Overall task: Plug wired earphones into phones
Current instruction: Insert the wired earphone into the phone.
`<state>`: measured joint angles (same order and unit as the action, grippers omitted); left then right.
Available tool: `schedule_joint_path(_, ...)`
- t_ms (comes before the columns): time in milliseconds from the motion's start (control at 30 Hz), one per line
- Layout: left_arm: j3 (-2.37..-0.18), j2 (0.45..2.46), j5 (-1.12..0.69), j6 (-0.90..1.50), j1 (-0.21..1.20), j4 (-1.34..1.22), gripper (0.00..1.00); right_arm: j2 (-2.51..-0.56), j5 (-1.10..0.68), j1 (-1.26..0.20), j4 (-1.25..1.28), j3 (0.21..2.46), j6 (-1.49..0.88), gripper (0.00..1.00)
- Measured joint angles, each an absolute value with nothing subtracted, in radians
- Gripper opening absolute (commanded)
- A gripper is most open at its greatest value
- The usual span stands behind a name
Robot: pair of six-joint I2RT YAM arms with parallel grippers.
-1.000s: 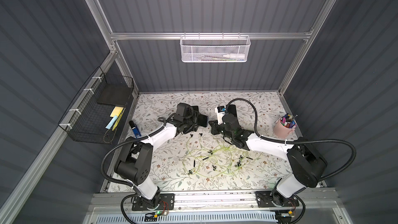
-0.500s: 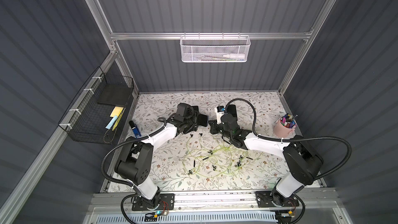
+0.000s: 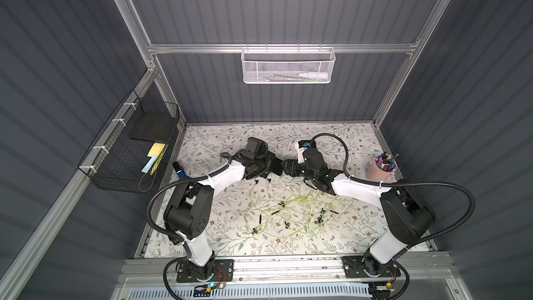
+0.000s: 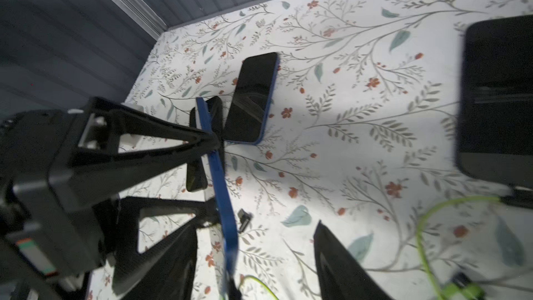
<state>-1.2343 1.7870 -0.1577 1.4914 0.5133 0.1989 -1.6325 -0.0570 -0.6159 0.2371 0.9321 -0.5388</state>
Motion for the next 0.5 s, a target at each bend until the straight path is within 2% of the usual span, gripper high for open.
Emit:
schedule_joint_path(300,-1.673,2.08,-0.07,1.095,0.512,0.44,0.0,-1.481,-0.124,-0.482,0.084,0.831,-0.553,0.71)
schedule_joint_path(500,-2.103,2.364,-0.07,0.797,0.535,0.662,0.0,-1.48,-0.154,-0.45,0.075,0.76,-0.558,0.72)
